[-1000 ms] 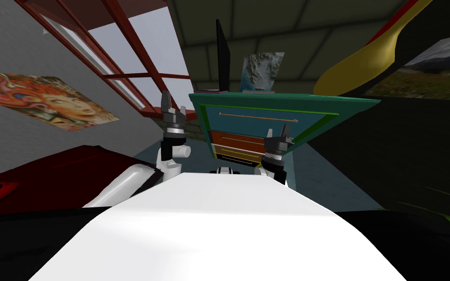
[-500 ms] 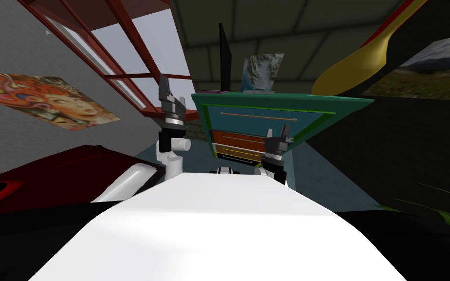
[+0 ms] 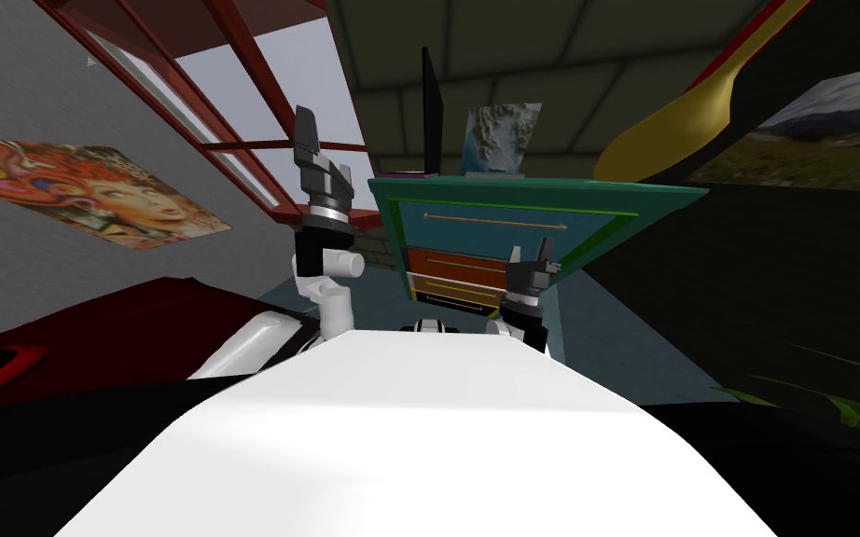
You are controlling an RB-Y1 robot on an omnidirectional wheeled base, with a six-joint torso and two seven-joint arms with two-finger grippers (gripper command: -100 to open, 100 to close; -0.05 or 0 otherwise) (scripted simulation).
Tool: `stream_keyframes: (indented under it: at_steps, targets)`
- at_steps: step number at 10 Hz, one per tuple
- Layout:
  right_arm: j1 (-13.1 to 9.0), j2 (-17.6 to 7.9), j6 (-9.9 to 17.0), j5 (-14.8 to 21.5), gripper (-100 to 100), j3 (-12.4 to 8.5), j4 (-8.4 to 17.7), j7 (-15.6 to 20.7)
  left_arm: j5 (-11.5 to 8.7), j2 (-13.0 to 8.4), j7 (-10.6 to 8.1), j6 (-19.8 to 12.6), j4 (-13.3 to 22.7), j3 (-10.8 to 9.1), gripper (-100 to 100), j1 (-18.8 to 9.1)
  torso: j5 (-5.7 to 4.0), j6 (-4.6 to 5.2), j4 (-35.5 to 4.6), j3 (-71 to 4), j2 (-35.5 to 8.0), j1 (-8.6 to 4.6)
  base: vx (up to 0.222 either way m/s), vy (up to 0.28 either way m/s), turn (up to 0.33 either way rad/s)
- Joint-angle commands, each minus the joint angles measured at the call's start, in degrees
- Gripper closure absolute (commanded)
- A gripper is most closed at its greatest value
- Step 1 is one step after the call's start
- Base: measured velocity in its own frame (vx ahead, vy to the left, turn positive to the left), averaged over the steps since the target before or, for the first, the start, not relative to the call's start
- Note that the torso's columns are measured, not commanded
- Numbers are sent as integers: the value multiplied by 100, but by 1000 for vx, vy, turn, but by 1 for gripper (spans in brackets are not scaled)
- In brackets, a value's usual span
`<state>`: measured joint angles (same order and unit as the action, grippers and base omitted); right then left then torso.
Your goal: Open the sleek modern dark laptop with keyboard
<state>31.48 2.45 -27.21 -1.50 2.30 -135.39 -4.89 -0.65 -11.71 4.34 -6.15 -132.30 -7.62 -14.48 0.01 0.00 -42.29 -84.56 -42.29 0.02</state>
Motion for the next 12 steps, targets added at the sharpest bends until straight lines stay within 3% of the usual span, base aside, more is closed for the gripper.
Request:
stream_keyframes:
  at_steps: [1,2,5,7,8,9,10,11,12]
  targets:
    - [0,0,0,0,0,0,0,0,56,9,142,-475,28,-12,-100,-486,1,1,0,0,0,2,-19,30,-15]
    - [0,0,0,0,0,0,0,0,56,9,142,-552,28,-12,-100,-538,0,0,0,-1,1,-2,-11,11,2]
    - [0,0,0,0,0,0,0,0,150,15,376,-1098,92,-41,-100,-1127,-1,0,1,-2,2,-3,-11,23,-25]
    - [0,0,0,0,0,0,0,0,150,15,376,-1387,92,-41,-100,-1351,0,0,0,-1,1,-1,-5,20,-7]
    - [0,0,0,0,0,0,0,0,203,25,494,-1588,142,-49,-100,-1583,-1,0,1,-1,2,-5,0,17,-29]
    - [0,0,0,0,0,0,0,0,203,25,494,-1734,142,-49,-100,-1741,-2,1,1,-2,3,-4,0,20,-22]
    - [0,0,0,0,0,0,0,0,203,25,494,-1823,142,-49,-100,-1751,-1,0,0,-2,2,-2,0,11,-3]
    - [0,0,0,0,0,0,0,0,261,40,611,-2033,205,-52,-100,-2007,-1,0,1,-1,1,-4,6,14,-39]
    - [0,0,0,0,0,0,0,0,261,40,611,-2152,205,-52,-100,-2145,-2,1,1,-2,3,-3,9,16,-24]
